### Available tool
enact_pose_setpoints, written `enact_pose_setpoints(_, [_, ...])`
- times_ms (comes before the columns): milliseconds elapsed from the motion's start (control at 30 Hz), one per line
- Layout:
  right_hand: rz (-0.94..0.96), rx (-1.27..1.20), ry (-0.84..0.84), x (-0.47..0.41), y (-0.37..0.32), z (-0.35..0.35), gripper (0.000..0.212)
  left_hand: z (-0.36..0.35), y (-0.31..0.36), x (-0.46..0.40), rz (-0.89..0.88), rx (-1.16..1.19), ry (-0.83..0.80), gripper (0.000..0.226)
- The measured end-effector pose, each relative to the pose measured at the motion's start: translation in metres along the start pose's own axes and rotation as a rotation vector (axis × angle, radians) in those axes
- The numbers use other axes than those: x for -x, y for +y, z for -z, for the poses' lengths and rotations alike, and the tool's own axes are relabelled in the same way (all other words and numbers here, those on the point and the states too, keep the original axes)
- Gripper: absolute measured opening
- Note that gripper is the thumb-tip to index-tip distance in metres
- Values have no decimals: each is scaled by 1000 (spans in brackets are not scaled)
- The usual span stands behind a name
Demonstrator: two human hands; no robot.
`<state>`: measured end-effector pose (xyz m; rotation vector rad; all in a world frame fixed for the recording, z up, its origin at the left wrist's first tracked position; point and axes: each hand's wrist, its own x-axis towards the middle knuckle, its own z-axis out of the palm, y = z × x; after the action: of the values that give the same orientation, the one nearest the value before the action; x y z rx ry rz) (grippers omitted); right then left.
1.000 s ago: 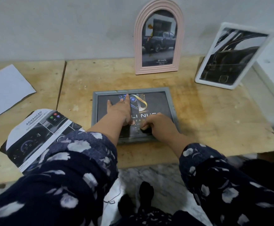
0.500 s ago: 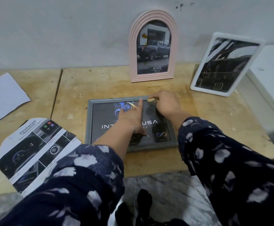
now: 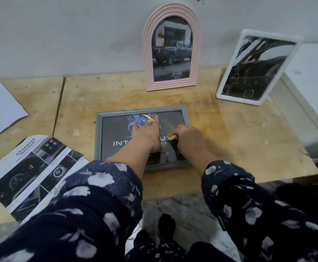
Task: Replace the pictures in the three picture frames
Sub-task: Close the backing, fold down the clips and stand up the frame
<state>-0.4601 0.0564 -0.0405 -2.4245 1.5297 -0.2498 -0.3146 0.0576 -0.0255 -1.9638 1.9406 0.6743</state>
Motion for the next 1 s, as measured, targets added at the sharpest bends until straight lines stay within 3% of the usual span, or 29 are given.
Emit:
enact_pose_setpoints(233, [-110, -20, -115, 34, -7, 9, 26, 5, 2, 1, 18, -19, -32, 119])
enact_pose_setpoints(333, [-123, 0, -250, 35, -5, 19, 32, 5, 2, 1, 16, -9, -25, 119])
enact_pose_setpoints(400, [-189, -118, -317, 30, 1, 31, 30, 5, 3, 1, -1, -2, -20, 120])
enact_pose_setpoints(500, [-354, -471, -216, 15, 17, 56, 18, 6, 7, -1, -20, -17, -8, 123])
enact_pose_setpoints(700, [-541, -475, 26, -34, 52, 53, 42, 13, 37, -21, -176, 12, 49, 126])
enact_pose_setpoints(1000, [-326, -288, -29, -89, 59, 18, 43, 18, 46, -37, -76, -145, -13, 135])
